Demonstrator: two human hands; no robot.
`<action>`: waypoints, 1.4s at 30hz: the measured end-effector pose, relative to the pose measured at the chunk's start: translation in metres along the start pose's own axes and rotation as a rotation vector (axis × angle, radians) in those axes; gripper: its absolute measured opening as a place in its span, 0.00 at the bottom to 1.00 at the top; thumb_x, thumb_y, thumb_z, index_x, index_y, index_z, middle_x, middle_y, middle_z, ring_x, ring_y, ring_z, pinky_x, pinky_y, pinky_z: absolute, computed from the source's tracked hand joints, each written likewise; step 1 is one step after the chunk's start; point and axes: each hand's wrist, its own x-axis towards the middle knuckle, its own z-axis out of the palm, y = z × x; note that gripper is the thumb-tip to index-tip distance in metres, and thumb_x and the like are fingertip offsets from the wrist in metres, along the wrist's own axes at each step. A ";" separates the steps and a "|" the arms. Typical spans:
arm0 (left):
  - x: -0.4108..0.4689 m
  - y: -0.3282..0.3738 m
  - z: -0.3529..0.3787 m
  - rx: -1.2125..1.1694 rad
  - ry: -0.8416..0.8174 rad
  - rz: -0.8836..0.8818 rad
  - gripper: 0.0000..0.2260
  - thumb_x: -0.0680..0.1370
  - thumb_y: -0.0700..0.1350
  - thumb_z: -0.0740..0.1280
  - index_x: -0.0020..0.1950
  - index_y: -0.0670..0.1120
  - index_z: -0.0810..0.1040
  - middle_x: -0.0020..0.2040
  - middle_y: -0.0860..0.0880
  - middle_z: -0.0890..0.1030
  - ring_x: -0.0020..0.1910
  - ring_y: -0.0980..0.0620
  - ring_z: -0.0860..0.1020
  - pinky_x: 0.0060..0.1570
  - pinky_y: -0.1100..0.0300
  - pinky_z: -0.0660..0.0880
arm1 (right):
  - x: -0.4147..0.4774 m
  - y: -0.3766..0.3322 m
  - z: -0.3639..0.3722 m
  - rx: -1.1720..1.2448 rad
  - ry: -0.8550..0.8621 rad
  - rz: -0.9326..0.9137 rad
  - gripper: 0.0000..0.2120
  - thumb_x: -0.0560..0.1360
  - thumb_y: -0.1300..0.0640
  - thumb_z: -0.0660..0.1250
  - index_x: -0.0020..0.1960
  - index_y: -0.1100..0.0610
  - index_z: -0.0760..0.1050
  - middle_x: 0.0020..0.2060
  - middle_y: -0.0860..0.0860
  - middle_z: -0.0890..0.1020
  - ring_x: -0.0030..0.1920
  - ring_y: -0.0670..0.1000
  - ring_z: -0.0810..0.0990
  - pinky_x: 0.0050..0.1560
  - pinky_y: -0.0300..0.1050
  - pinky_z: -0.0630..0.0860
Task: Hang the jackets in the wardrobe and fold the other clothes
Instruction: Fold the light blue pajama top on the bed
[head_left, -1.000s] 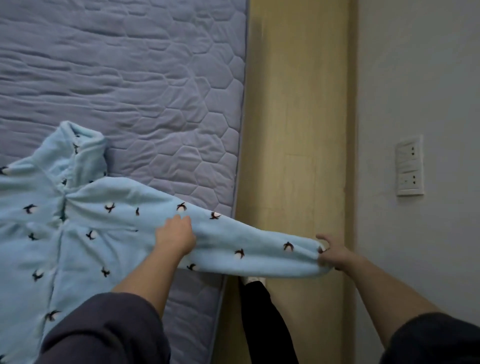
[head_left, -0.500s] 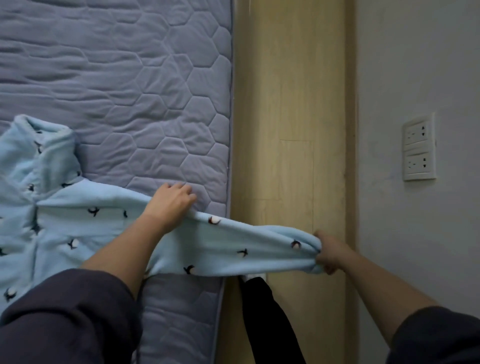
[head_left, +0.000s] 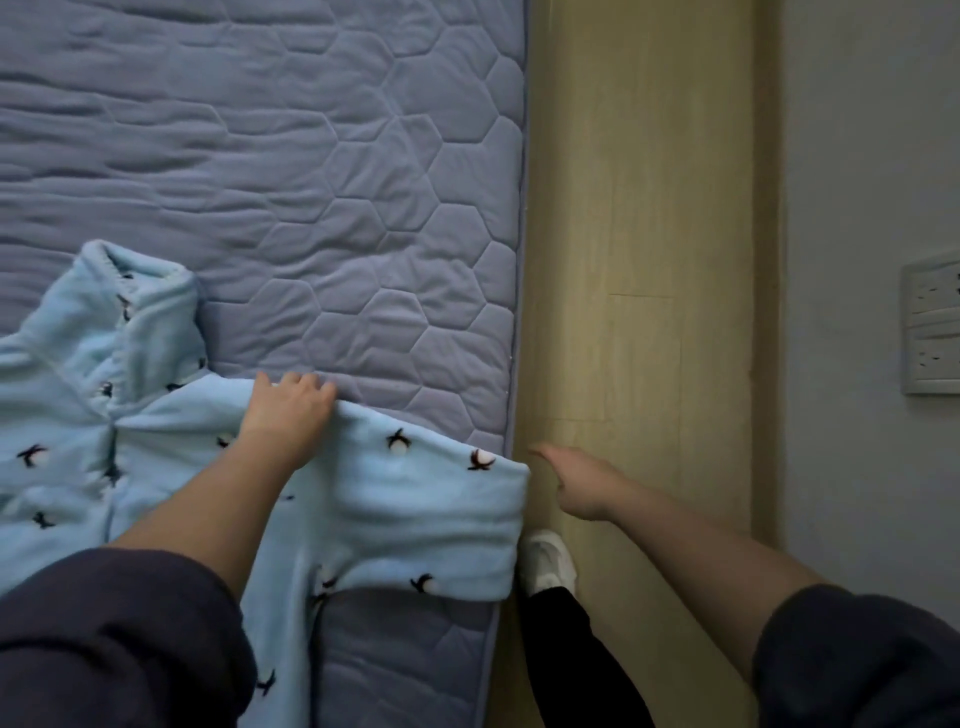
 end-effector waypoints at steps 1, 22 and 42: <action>0.001 -0.009 0.004 0.019 -0.028 0.003 0.20 0.77 0.46 0.63 0.67 0.49 0.63 0.66 0.49 0.70 0.66 0.50 0.69 0.64 0.49 0.63 | 0.013 -0.014 0.000 -0.017 -0.016 -0.029 0.22 0.75 0.59 0.63 0.68 0.58 0.67 0.65 0.57 0.73 0.64 0.58 0.72 0.57 0.45 0.70; 0.007 -0.054 0.019 -0.201 0.072 -0.177 0.09 0.75 0.38 0.59 0.54 0.46 0.72 0.56 0.44 0.78 0.57 0.44 0.75 0.56 0.50 0.65 | -0.022 0.061 -0.043 0.394 -0.183 0.198 0.14 0.71 0.43 0.71 0.48 0.52 0.79 0.45 0.49 0.81 0.45 0.47 0.79 0.45 0.41 0.75; 0.015 0.128 -0.063 -0.609 0.018 0.485 0.08 0.73 0.40 0.64 0.50 0.48 0.74 0.52 0.48 0.75 0.52 0.46 0.75 0.41 0.57 0.66 | -0.010 0.073 -0.048 0.273 -0.064 0.162 0.12 0.78 0.50 0.63 0.59 0.52 0.76 0.53 0.51 0.79 0.54 0.50 0.78 0.54 0.44 0.74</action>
